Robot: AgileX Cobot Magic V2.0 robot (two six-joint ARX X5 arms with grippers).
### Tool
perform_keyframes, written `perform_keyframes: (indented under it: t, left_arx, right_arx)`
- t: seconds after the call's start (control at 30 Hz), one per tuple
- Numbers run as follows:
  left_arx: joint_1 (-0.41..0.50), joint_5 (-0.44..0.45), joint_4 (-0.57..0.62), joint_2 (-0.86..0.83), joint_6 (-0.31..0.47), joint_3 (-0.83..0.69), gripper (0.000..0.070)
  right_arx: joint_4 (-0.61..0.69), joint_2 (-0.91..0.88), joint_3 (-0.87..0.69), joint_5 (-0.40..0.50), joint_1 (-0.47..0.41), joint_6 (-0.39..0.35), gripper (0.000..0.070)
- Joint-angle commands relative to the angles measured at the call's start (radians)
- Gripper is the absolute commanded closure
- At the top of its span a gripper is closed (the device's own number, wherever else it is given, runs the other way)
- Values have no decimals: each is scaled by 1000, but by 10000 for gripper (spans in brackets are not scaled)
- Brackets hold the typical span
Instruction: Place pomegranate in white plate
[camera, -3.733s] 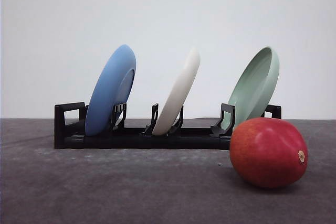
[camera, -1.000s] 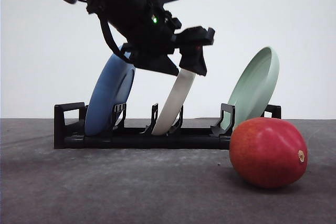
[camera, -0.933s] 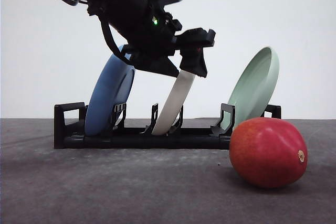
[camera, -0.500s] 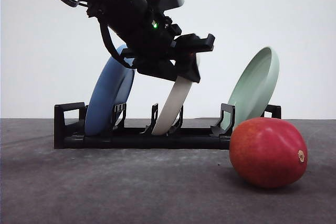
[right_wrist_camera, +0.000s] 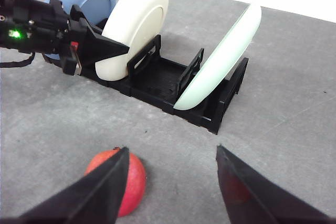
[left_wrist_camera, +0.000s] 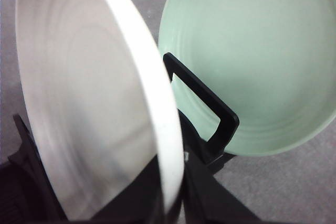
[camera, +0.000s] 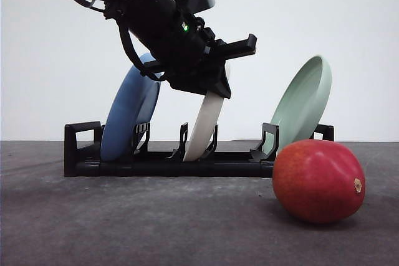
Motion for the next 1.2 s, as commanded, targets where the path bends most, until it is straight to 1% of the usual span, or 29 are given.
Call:
perform_keyframes:
  t: [0.0,0.33,0.73,0.83,0.97,1.17]
  left_arx:
    - [-8,-4,-2,3,-60,21,690]
    - [-8,-4,-8,-55,-67,21,690]
    - [-9,5,-18,-177,-68,21,690]
    - [-9,32,-42,-212,-93,21,690]
    - [-11,103,-91,-271,-134,21,690]
    - [-41,113,-190,-390,-145,21,690]
  right_arx:
    - [11,2,14,-3,4,-7,363]
    - [11,2,14,-3,4,-7,363]
    - [11,2,14,-3,4,-7,363]
    - [11,2,14,-3,4,-7,363]
    - [11,2,14,-3,4,-6,363]
    - [10,2,14,-3,4,-3,363]
